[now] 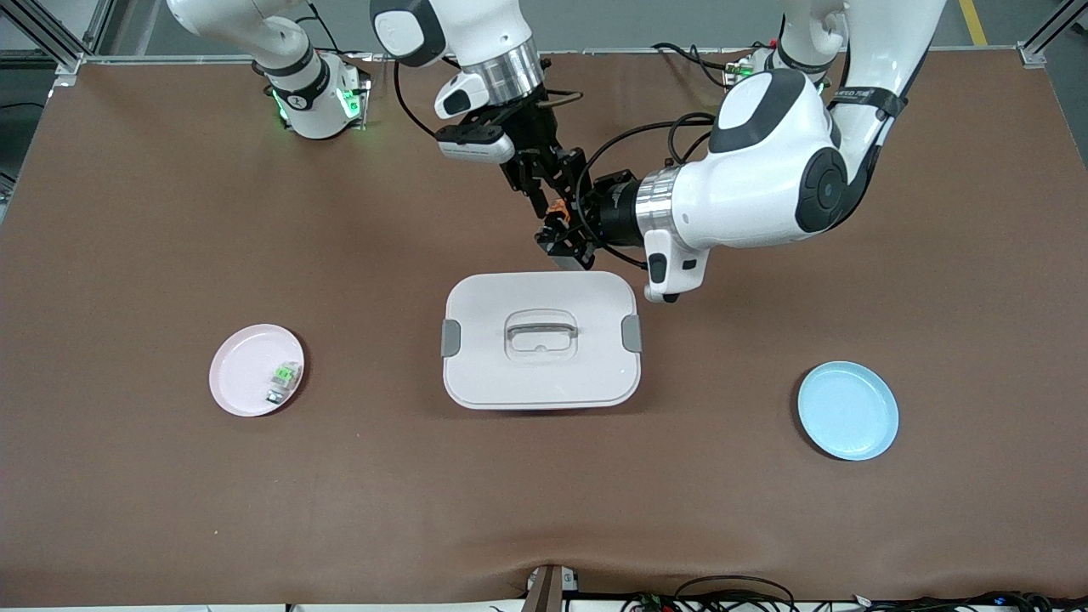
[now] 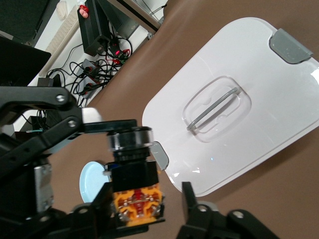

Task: Transfer orange switch to right arm and place
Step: 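Close the right gripper on the orange switch beside the left gripper, then open the left gripper and release the switch to the right gripper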

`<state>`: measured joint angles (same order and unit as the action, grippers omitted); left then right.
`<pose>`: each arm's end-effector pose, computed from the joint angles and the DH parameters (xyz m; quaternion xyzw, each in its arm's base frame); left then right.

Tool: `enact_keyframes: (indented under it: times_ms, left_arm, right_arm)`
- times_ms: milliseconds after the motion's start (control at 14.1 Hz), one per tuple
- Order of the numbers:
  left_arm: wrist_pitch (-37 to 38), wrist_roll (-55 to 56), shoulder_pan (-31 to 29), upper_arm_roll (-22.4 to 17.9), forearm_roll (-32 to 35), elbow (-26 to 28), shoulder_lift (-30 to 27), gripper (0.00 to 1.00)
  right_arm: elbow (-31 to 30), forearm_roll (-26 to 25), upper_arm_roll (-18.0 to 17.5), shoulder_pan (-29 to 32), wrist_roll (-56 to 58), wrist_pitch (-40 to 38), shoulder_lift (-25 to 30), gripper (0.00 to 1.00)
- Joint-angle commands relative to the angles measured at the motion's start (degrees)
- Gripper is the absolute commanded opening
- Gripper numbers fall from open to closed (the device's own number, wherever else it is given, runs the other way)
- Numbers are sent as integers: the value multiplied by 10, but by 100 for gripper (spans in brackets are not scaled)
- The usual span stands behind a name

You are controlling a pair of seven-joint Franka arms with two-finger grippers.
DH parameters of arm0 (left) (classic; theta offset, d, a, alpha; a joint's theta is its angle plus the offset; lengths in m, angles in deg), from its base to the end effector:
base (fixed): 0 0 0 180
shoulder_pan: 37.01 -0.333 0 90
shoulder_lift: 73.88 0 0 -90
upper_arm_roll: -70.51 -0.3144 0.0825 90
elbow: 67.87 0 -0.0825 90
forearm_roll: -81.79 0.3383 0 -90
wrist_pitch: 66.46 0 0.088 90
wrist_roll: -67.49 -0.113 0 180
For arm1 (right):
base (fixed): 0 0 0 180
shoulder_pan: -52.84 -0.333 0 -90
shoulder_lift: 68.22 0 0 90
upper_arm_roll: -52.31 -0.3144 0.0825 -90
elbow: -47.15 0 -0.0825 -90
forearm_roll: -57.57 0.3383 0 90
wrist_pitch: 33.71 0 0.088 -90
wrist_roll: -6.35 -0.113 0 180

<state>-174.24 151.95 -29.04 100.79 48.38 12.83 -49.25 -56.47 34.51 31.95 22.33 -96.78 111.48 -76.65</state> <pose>0.5163 -0.3812 0.5178 0.8081 0.4510 -0.3085 0.2201 0.3897 0.4637 0.5397 -0.8962 0.3114 -0.1943 0.2492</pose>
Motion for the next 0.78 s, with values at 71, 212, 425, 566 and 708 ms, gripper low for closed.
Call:
enact_keyframes:
  times_ms: [71,212,425,566,708]
  left_arm:
    - [1,10,2,-1,9,-13,2,11]
    - [1,10,2,-1,9,-14,2,24]
    - [1,10,1,-1,10,-14,2,59]
    - [2,9,-2,-1,18,-14,-1,100]
    - [5,8,-7,-1,32,-14,-5,100]
  right_arm:
    - [7,-18,2,-5,-21,-11,-9,0]
    - [7,-19,2,-6,-21,-10,-10,0]
    - [7,-18,2,-6,-21,-10,-10,0]
    - [7,-18,2,-6,-21,-10,-10,0]
    - [7,-18,2,-5,-21,-10,-10,0]
